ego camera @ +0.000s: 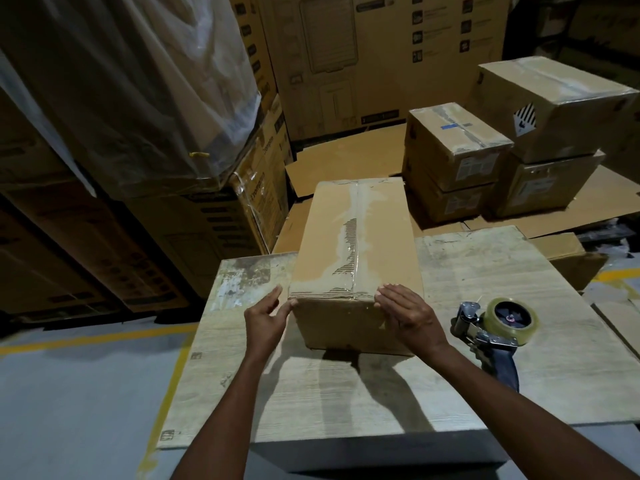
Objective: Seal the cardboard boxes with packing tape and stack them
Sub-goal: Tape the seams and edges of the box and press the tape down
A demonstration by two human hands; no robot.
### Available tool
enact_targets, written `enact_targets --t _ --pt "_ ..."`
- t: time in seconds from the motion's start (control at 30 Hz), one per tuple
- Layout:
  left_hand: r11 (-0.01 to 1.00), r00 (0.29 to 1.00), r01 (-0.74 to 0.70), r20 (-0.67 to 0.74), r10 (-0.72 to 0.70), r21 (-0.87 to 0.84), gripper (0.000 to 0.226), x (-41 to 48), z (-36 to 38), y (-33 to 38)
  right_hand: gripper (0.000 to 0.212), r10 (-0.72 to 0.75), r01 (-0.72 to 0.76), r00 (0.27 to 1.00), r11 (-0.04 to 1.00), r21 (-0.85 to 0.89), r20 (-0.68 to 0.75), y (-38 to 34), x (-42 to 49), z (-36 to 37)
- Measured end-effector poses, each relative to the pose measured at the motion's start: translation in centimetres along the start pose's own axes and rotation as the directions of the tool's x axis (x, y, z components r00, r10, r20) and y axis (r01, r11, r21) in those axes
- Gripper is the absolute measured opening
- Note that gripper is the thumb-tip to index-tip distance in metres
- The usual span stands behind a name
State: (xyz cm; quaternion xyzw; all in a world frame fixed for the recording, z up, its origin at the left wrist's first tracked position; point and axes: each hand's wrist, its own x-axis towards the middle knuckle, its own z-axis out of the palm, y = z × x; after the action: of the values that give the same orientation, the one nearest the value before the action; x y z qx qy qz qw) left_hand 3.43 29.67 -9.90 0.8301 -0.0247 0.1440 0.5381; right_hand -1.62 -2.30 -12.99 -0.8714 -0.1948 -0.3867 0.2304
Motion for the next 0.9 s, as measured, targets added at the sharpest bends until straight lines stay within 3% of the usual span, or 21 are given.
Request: enact_targets --t 0.13,0.37,0.7,0.9 --pt "0.991 0.99 0.099 -0.089 -0.107 -0.089 0.025 -0.6 -0.7 -0.6 0.024 0.017 -0.017 1.0 1.0 0.0 0.01 0.2 -0.2 0.2" --pt "0.994 0.994 0.097 -0.044 -0.099 -0.051 0.034 -0.9 -1.5 -0.2 0.024 0.012 -0.012 1.0 1.0 -0.002 0.002 0.4 -0.3 0.4" --pt "0.998 0.998 0.058 -0.01 -0.058 0.016 0.028 -1.0 0.8 0.0 0.026 0.018 -0.017 1.0 1.0 0.004 -0.015 0.0 -0.1 0.2" --pt "0.998 0.975 0.039 -0.22 -0.026 0.053 0.012 -2.1 2.6 0.1 0.023 0.03 -0.03 0.999 0.999 0.018 -0.034 -0.2 -0.2 0.3"
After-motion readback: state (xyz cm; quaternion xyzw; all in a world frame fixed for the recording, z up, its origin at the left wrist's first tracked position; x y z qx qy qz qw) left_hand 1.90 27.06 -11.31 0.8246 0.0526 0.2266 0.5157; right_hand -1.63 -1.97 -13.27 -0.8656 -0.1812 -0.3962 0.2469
